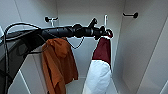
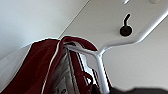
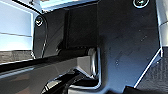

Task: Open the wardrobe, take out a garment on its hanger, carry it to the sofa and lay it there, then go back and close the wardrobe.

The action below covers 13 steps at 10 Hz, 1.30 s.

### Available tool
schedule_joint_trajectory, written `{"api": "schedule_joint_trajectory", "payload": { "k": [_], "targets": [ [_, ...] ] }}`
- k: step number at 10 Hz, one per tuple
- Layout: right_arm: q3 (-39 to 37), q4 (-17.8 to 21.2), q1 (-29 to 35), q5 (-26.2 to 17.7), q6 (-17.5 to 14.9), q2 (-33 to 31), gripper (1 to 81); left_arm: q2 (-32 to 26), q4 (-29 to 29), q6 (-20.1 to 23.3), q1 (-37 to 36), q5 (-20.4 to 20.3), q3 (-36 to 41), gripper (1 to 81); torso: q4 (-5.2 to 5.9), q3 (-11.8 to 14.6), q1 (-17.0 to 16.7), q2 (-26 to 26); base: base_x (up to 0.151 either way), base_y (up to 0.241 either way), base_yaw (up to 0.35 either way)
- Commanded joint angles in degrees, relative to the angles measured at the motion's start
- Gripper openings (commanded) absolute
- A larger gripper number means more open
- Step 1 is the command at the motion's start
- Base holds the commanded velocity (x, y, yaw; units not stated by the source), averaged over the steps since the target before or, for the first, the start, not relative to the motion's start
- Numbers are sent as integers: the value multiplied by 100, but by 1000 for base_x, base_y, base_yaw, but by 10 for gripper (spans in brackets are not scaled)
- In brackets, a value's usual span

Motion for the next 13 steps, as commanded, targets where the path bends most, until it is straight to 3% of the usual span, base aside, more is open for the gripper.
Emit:
{"api": "schedule_joint_trajectory", "payload": {
  "k": [1, 10, 13],
  "targets": [
    [89, -9, 193, -330, -23, 87, 811, -34, 221, 87, -1175, -526, 20, 10, 0, 0, -2, 0, -74, 0, 0],
    [80, -27, 193, -330, -32, 87, 811, -360, 203, 78, -779, -684, 635, 10, 0, 0, -9, 0, -86, 0, 0],
    [89, -27, 193, -338, -41, 87, 811, -641, 221, 86, -621, -1114, 969, 10, 0, 0, -9, 0, -101, 0, 0]
  ]
}}
